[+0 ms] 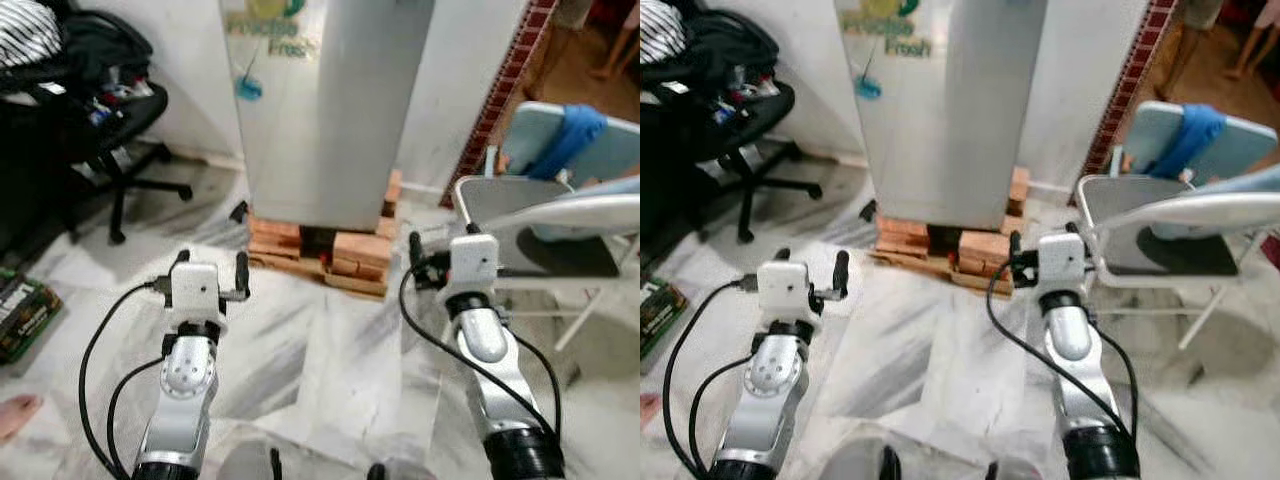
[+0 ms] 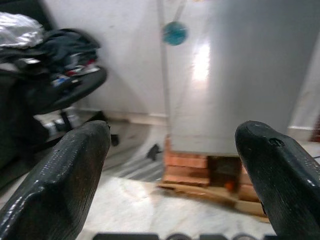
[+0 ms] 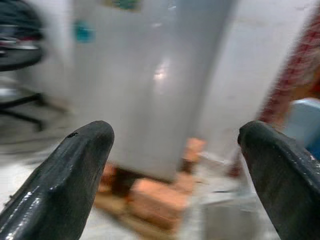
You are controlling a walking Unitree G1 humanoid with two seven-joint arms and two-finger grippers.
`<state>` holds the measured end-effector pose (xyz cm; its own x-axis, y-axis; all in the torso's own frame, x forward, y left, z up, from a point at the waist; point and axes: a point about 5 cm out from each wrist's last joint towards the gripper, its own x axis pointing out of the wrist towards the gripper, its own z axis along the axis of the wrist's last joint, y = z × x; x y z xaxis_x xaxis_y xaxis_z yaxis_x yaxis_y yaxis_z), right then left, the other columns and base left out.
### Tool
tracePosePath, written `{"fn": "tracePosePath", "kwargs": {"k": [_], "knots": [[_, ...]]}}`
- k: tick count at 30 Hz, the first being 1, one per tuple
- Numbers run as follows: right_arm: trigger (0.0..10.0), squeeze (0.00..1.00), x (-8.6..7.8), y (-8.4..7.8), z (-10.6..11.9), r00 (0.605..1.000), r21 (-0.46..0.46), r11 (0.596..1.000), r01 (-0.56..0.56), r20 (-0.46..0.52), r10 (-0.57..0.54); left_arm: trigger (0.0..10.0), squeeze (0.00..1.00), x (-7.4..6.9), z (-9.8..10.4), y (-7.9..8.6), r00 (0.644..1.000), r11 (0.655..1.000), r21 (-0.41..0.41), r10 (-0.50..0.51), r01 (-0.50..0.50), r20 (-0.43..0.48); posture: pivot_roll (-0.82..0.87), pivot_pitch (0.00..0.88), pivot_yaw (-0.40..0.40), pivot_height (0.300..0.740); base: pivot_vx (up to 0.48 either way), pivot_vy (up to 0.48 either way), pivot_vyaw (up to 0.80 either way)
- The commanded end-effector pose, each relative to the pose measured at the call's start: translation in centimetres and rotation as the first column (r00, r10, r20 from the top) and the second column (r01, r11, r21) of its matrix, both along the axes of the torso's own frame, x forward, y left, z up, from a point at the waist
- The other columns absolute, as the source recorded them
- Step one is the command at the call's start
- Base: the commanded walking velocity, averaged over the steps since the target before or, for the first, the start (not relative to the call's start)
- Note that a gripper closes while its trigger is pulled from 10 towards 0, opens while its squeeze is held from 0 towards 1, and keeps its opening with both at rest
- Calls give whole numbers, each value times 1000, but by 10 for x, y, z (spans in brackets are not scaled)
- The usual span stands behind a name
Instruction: Restocking fridge
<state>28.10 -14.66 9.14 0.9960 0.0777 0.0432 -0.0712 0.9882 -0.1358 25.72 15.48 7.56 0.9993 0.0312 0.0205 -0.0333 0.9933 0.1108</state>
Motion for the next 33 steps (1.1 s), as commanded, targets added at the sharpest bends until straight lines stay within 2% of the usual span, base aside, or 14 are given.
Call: {"fn": "tracePosePath", "kwargs": {"k": [1,4,7,10,12,14,15,16,23,29,33], "knots": [[10000,0,-3,3,-4,1000,29,1000,2,-28,-1,10000,0,2,5,4,1000,1000,11,7,-7,15,82,63,26,740,0,480,0],[10000,0,-5,4,-5,995,163,983,-81,-51,91,10000,0,4,8,6,1000,1000,16,2,-2,26,78,67,24,740,0,480,0],[10000,0,-3,0,-2,996,152,986,-72,-36,78,10000,0,5,7,8,1000,1000,15,4,-5,26,69,67,22,740,0,480,0],[10000,0,-2,-5,-5,997,154,987,-38,-64,48,10000,0,5,6,7,1000,1000,12,4,-4,24,64,65,24,740,0,480,0],[10000,0,-2,-8,-5,998,112,994,-18,-61,25,10000,0,5,6,5,1000,1000,8,-1,1,23,65,65,26,740,0,480,0],[10000,0,-2,-10,-6,998,116,993,-5,-59,12,10000,0,5,6,3,1000,1000,-3,-5,5,23,66,68,28,740,0,480,0],[10000,0,-3,-10,-6,998,119,993,-5,-60,12,10000,0,5,6,3,1000,1000,-4,-5,5,24,66,68,28,740,0,480,0],[10000,0,-3,-6,-7,997,169,985,-24,-74,37,10000,0,6,7,4,1000,1000,4,-1,1,29,69,69,30,740,0,480,0],[10000,0,-2,2,-4,998,121,992,-35,-57,42,10000,0,6,9,8,999,1000,-13,-7,7,31,84,77,32,740,0,479,0],[10000,0,-1,0,-3,997,176,984,-37,-61,48,10000,0,4,11,7,998,999,-17,-32,33,46,89,81,30,740,45,432,0],[10000,0,0,-1,-3,997,172,985,-31,-59,42,10000,0,2,10,4,999,999,-26,-32,34,41,87,81,26,740,315,361,-200]]}}
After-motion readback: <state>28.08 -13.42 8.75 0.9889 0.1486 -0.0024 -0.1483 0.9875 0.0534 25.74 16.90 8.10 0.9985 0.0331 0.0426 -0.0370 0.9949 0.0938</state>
